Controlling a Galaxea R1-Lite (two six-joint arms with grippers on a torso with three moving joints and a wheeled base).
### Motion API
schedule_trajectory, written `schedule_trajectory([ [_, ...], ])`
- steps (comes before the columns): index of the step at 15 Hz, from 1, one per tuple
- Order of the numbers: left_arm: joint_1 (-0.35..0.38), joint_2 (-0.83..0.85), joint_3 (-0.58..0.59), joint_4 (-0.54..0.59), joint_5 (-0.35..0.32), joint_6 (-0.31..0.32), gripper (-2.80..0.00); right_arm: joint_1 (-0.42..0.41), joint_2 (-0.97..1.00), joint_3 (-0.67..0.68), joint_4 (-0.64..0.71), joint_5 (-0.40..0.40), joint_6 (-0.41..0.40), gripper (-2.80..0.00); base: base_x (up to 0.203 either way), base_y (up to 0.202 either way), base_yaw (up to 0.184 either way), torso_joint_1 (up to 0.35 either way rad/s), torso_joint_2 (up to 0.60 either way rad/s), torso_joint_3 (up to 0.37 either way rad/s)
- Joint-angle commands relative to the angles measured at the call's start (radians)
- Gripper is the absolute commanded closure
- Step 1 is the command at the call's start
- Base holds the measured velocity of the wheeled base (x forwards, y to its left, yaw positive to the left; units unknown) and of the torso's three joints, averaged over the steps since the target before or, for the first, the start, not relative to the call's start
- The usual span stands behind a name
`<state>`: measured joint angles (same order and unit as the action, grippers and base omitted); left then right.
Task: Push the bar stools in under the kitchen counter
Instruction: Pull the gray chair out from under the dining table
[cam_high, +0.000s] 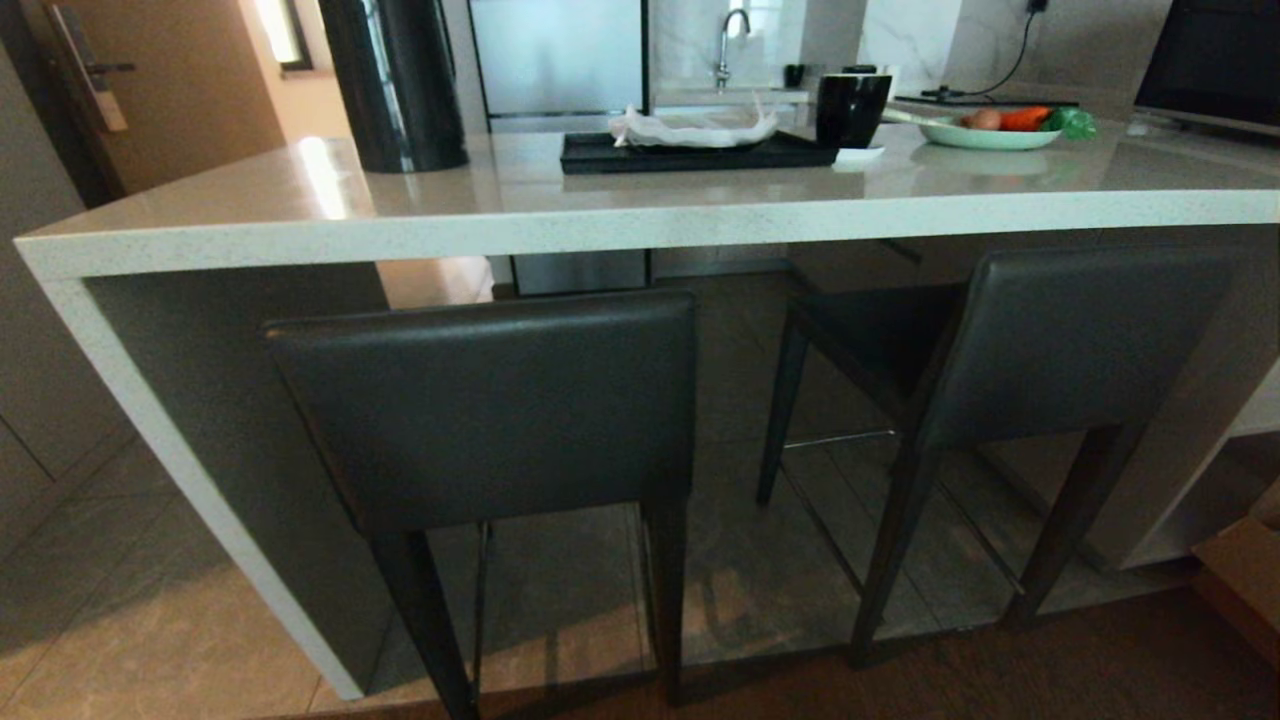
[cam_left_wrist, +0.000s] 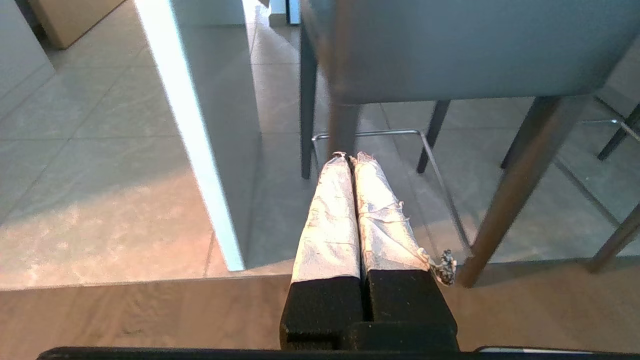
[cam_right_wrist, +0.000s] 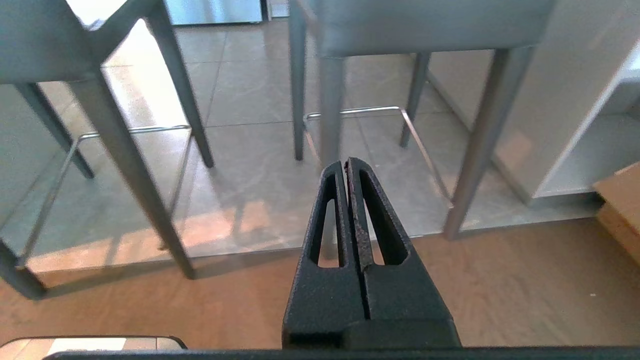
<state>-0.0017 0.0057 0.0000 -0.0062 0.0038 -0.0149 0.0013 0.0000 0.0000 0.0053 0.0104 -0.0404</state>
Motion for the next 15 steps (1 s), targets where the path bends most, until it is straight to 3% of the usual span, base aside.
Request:
schedule_trajectory([
  [1, 0.000, 0.000, 0.000, 0.000, 0.001, 0.000, 0.00, 0.000, 0.000, 0.000, 0.001, 0.000, -0.001, 0.00, 0.000, 0.197, -0.001, 0.003, -0.01, 0.007],
  [7, 0.000, 0.000, 0.000, 0.000, 0.001, 0.000, 0.00, 0.000, 0.000, 0.000, -0.001, 0.000, 0.005, 0.00, 0.000, 0.178, -0.002, 0.003, 0.00, 0.003],
  [12, 0.000, 0.000, 0.000, 0.000, 0.001, 0.000, 0.00, 0.000, 0.000, -0.001, -0.001, 0.000, 0.005, 0.00, 0.000, 0.011, 0.000, 0.001, 0.00, 0.000],
  [15, 0.000, 0.000, 0.000, 0.000, 0.001, 0.000, 0.00, 0.000, 0.000, -0.001, -0.002, 0.000, 0.005, 0.00, 0.000, 0.000, 0.000, 0.052, -0.23, -0.181],
])
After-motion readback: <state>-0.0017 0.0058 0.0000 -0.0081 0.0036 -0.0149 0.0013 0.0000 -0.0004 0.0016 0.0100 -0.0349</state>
